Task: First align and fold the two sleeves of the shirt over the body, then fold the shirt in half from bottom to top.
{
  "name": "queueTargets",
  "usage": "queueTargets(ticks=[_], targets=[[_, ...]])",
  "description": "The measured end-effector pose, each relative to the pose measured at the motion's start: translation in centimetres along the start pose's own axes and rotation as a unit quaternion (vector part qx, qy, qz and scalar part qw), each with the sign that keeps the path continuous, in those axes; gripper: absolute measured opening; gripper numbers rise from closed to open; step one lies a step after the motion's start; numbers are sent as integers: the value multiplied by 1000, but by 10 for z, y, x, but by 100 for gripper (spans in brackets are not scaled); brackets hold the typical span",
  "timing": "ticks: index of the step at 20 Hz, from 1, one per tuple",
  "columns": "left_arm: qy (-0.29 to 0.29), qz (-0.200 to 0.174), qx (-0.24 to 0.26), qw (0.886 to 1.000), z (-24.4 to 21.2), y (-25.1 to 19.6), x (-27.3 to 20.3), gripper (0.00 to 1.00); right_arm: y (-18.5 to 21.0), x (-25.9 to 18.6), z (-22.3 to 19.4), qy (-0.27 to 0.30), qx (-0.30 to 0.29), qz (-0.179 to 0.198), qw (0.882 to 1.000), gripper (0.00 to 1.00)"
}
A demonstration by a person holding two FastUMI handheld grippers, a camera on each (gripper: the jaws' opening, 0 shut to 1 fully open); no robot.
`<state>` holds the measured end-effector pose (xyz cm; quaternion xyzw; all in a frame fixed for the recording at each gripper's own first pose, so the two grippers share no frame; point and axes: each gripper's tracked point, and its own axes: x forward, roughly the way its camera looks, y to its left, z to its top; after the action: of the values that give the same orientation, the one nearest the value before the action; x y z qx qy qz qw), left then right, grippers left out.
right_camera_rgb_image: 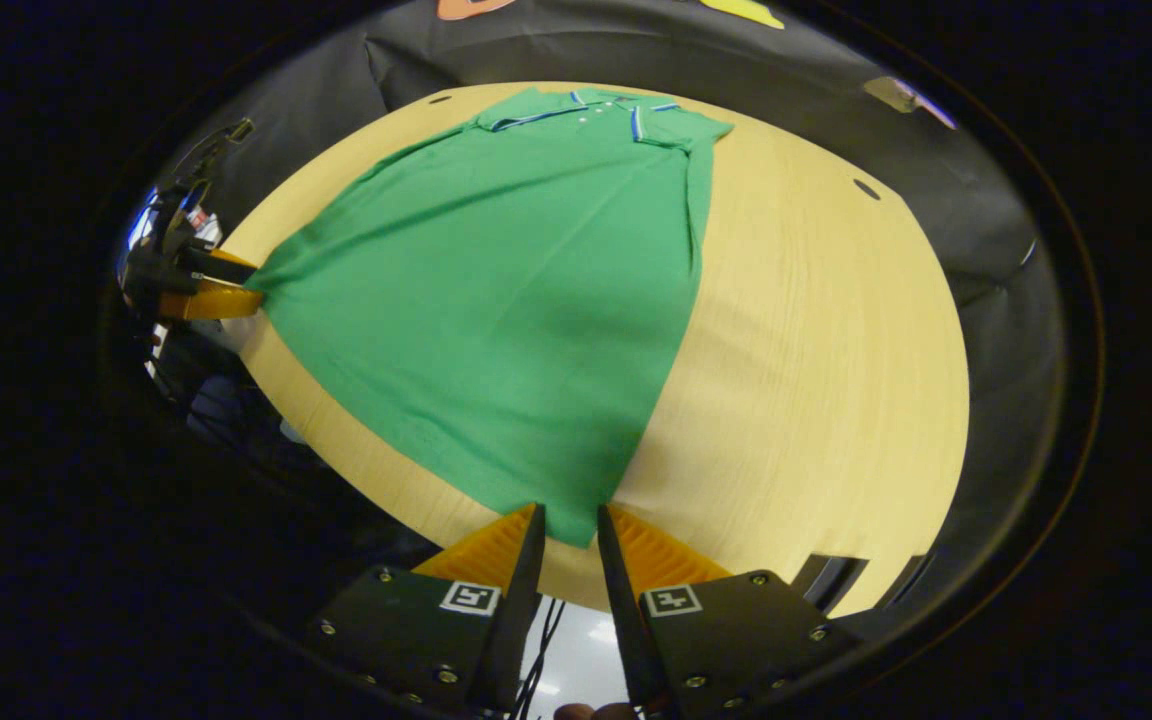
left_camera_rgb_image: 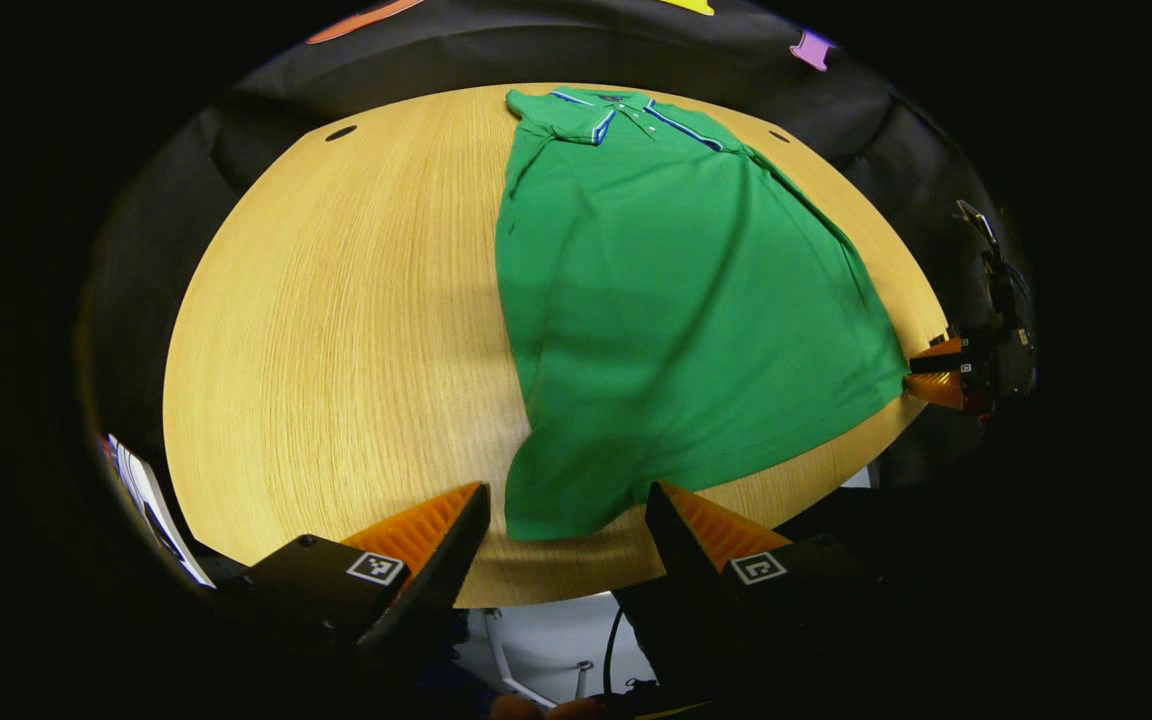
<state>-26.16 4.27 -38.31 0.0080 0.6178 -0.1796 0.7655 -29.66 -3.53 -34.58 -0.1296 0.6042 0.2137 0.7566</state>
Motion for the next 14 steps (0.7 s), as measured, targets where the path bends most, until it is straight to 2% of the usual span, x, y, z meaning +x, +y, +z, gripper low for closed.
queueTargets(ticks=[1,3,6,7,9,10,11,12,13,14], targets=[[6,4,6,1000,-2,0,1,100,6,1,7,-7,0,9,1000,56],[18,18,30,999,-4,-1,2,100,5,1,11,1,-25,-1,1000,93],[21,23,44,999,-2,-6,5,100,3,3,10,10,-32,-4,999,93],[23,23,43,999,-2,-8,5,100,3,2,14,9,-31,-6,999,93],[24,20,52,998,0,-13,4,96,2,3,15,13,-32,-7,999,86],[23,18,58,998,1,-16,6,94,1,2,16,13,-27,-7,1000,78],[20,16,63,998,5,-18,5,80,-1,3,16,17,-22,-8,1000,70],[17,15,64,998,4,-20,7,64,-5,2,17,14,-21,-13,1000,67],[15,15,61,998,6,-20,9,48,-8,4,16,18,-12,-14,1000,50],[10,16,55,998,8,-21,10,44,-8,4,15,21,-5,-13,1000,33]])
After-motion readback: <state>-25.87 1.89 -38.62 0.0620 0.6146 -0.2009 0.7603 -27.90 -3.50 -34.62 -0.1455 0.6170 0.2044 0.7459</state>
